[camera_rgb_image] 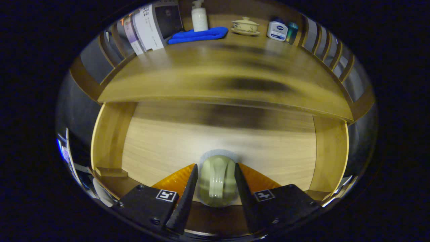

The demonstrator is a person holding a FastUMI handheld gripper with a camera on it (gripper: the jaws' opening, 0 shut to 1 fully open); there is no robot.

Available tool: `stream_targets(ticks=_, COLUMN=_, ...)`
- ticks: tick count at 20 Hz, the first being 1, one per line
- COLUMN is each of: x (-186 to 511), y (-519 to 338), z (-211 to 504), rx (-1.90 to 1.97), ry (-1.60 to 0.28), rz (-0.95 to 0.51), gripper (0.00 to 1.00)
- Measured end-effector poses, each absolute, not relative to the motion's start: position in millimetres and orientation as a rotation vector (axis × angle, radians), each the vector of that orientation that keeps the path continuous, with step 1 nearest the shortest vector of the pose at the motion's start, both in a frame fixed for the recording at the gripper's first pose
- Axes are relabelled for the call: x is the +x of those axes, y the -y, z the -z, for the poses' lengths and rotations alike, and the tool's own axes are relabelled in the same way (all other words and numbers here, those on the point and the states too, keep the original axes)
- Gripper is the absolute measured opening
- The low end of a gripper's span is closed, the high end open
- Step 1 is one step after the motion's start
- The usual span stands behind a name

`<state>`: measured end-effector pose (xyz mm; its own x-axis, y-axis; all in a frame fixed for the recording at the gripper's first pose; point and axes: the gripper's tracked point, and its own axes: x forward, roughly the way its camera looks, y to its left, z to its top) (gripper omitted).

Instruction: Pull open the drawer, take out the items inside it, and place them on the countertop above the cabinet.

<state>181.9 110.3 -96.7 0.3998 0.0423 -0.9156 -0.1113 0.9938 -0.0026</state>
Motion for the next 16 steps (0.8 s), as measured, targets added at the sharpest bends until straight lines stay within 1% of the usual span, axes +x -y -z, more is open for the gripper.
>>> stream_targets(ticks=2, x=176.9, y=-108.3, z=107.0, rx=-0.06, ry=-1.192, rz=-0.089, gripper=0.6)
stream_targets(ticks=3, x=177.8, y=-103.8, z=110.3, rx=-0.056, ry=-1.198, rz=-0.069, gripper=0.52)
stream_targets(ticks=4, x=180.7, y=-103.4, z=109.6, rx=-0.051, ry=-1.193, rz=-0.065, gripper=0.48)
stream_targets(ticks=6, x=180.3, y=-102.0, z=107.1, rx=-0.077, ry=-1.189, rz=-0.08, gripper=0.27)
stream_targets(ticks=7, x=181.7, y=-99.3, z=105.7, rx=-0.085, ry=-1.181, rz=-0.073, gripper=0.24)
stream_targets(ticks=10, x=183.1, y=-97.2, z=98.6, rx=-0.079, ry=-1.166, rz=-0.072, gripper=0.2)
stream_targets(ticks=16, x=185.4, y=-93.2, z=48.5, rx=-0.059, ry=-1.085, rz=-0.09, gripper=0.2)
